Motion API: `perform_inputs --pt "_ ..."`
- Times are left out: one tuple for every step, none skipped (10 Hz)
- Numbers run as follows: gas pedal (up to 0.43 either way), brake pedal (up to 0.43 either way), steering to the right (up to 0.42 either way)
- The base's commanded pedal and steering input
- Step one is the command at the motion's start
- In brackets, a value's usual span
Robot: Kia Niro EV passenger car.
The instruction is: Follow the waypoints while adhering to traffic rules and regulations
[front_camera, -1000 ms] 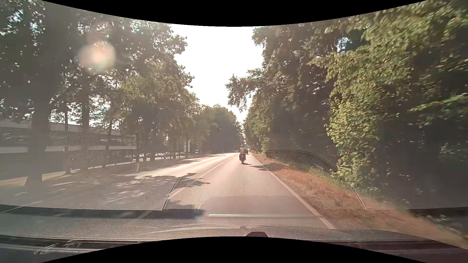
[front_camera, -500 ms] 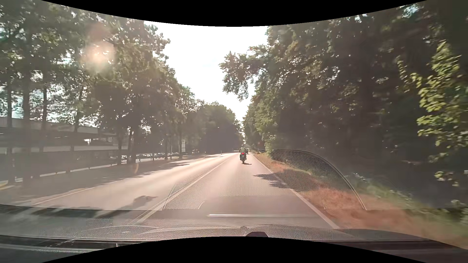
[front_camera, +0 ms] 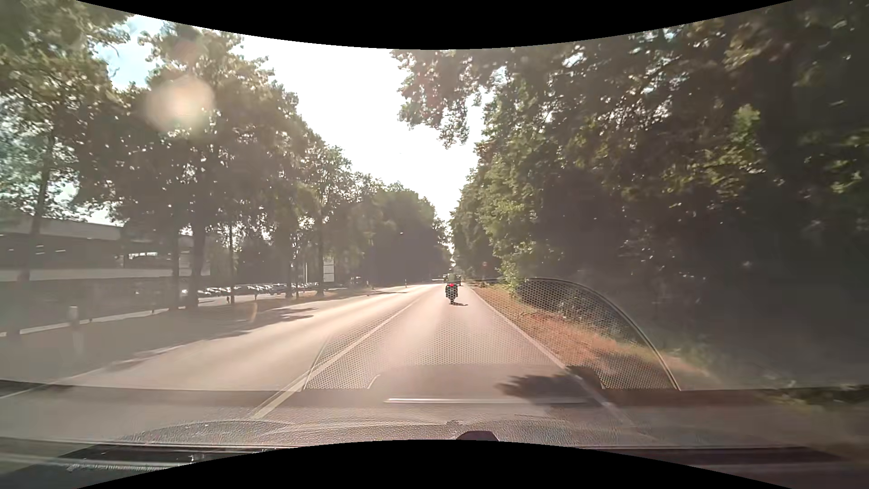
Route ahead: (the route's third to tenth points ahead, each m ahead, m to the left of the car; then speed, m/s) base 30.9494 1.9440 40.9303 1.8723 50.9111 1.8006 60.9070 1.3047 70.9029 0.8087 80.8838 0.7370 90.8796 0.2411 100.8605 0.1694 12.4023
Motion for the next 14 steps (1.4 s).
perform_inputs --pt "0.138 0.000 0.001" --pt "0.150 0.000 0.001" --pt "0.150 0.000 0.001" --pt "0.150 0.000 0.001" --pt "0.150 0.000 0.001" --pt "0.150 0.000 0.001" --pt "0.150 0.000 0.001" --pt "0.150 0.000 0.001" --pt "0.150 0.000 0.001" --pt "0.150 0.000 0.001" --pt "0.150 0.000 0.001" --pt "0.150 0.000 0.001" --pt "0.150 0.000 0.001" --pt "0.157 0.000 0.001"
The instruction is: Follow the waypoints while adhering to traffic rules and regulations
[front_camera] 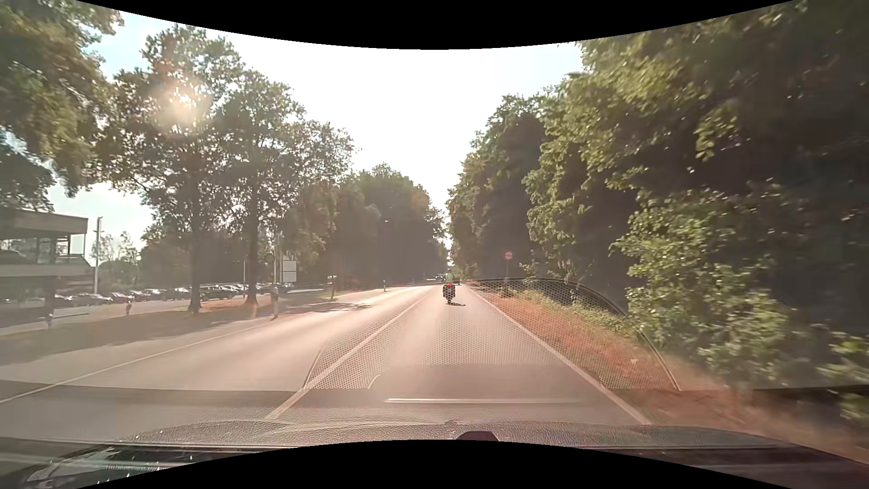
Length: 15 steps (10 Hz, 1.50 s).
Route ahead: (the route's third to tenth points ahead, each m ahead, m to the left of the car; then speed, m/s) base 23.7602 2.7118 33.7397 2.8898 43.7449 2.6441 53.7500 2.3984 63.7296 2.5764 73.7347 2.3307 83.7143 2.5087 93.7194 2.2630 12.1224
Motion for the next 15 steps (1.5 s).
perform_inputs --pt "0.169 0.000 0.001" --pt "0.169 0.000 0.001" --pt "0.177 0.000 0.001" --pt "0.177 0.000 0.001" --pt "0.177 0.000 0.001" --pt "0.177 0.000 0.001" --pt "0.177 0.000 0.001" --pt "0.177 0.000 0.001" --pt "0.169 0.000 0.001" --pt "0.169 0.000 0.001" --pt "0.169 0.000 0.001" --pt "0.169 0.000 0.001" --pt "0.169 0.000 0.001" --pt "0.157 0.000 0.001" --pt "0.157 0.000 0.001"
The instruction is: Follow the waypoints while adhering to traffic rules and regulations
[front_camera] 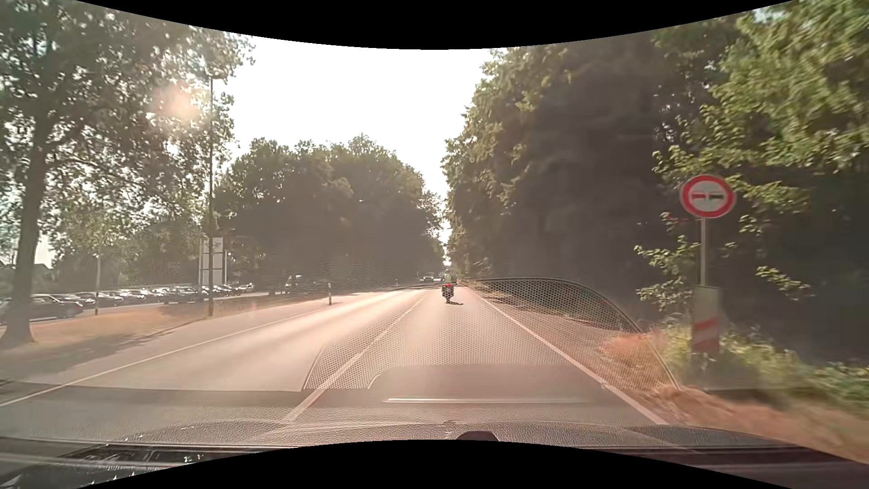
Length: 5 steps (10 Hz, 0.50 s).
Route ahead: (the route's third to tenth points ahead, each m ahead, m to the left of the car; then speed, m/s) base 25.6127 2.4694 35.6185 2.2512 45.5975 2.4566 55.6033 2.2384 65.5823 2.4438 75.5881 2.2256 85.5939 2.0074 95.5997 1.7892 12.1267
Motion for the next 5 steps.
perform_inputs --pt "0.157 0.000 0.001" --pt "0.157 0.000 0.001" --pt "0.157 0.000 0.001" --pt "0.157 0.000 0.001" --pt "0.157 0.000 0.001"
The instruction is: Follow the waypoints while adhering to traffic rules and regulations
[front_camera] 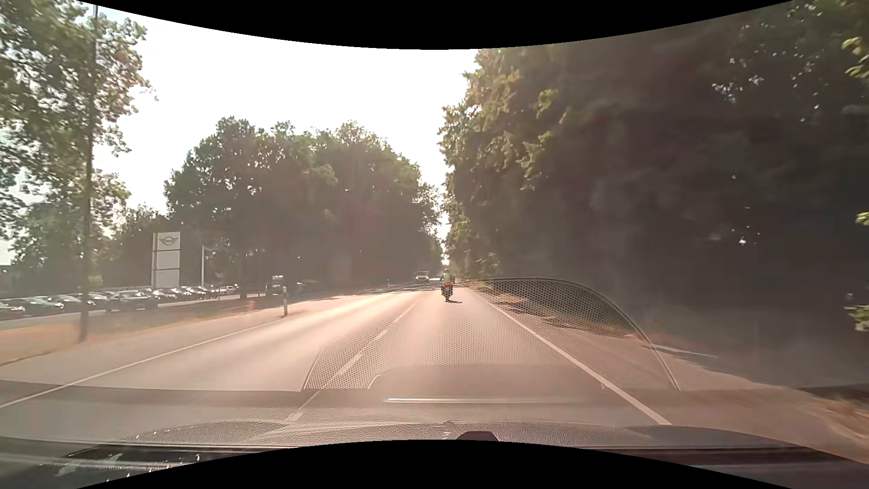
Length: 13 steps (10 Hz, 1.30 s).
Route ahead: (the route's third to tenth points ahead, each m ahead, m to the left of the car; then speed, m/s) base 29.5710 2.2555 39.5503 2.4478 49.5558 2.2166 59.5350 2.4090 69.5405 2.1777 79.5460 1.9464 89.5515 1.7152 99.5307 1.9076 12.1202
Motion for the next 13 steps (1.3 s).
perform_inputs --pt "0.157 0.000 0.001" --pt "0.157 0.000 0.001" --pt "0.157 0.000 0.001" --pt "0.157 0.000 0.001" --pt "0.157 0.000 0.001" --pt "0.157 0.000 0.001" --pt "0.169 0.000 0.001" --pt "0.169 0.000 0.001" --pt "0.169 0.000 0.001" --pt "0.169 0.000 0.001" --pt "0.169 0.000 0.001" --pt "0.169 0.000 0.001" --pt "0.169 0.000 0.001"
